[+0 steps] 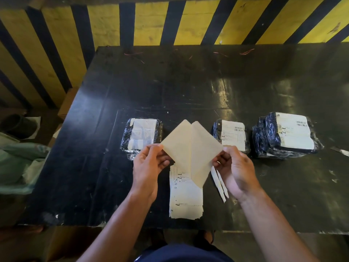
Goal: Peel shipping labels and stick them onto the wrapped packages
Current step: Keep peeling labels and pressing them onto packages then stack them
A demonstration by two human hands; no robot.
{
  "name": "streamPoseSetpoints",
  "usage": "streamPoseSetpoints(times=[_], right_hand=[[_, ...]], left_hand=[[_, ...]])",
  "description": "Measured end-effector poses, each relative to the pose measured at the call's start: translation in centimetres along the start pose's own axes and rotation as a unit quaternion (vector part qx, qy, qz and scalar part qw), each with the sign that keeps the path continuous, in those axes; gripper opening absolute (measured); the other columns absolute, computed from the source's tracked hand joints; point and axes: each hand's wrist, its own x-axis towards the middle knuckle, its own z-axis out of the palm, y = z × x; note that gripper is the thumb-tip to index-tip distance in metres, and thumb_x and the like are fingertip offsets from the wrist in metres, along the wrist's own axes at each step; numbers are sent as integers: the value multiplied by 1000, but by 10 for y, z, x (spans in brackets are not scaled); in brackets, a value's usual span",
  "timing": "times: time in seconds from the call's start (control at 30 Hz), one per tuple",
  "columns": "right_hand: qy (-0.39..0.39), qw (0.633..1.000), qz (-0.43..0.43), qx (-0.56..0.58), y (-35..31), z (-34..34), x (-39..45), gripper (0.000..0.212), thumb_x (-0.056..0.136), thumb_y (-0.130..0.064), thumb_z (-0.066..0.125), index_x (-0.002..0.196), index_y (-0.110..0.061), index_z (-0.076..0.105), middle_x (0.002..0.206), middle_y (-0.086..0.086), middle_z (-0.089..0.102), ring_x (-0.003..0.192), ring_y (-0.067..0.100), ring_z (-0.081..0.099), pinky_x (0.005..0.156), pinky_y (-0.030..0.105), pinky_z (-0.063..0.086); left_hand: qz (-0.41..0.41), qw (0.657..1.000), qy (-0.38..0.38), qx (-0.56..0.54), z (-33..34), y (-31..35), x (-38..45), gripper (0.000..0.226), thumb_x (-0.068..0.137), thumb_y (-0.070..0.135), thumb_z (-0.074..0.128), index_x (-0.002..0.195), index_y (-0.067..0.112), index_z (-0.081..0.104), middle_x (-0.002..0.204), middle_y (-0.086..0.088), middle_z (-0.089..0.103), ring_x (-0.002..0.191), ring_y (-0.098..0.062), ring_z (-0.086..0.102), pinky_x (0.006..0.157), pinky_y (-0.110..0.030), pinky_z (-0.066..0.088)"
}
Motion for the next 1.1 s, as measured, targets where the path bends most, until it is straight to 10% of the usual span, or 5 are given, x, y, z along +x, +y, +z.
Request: streamPoseSetpoints(times=[0.5, 0.77, 1.1], right_hand=[[154, 985, -28, 74, -41, -87, 16, 13, 100, -14, 54, 88, -15, 58, 77, 1, 60, 72, 15, 56, 68, 29, 46], [131, 935, -151, -293, -32, -113, 30, 21, 102, -18, 56, 81, -16, 60, 81, 5, 60, 76, 17, 57, 70, 32, 50], [197, 875, -12, -442, 72, -154, 92, 12, 94, -19, 64, 83, -14, 62, 85, 11, 72, 80, 31, 69, 74, 43, 57]], left_hand=[[52, 991, 124, -4, -43, 18, 40, 13, 106, 14, 54, 96, 14, 63, 95, -6, 75, 89, -22, 71, 76, -31, 57], [35, 996, 45, 70, -44, -2, 32, 19, 107, 14, 54, 90, 17, 62, 93, -4, 72, 83, -15, 70, 78, -30, 57], [-54, 994, 21, 91, -20, -44, 6, 19, 108, 16, 54, 93, 15, 65, 93, -2, 79, 90, -18, 74, 85, -35, 57]])
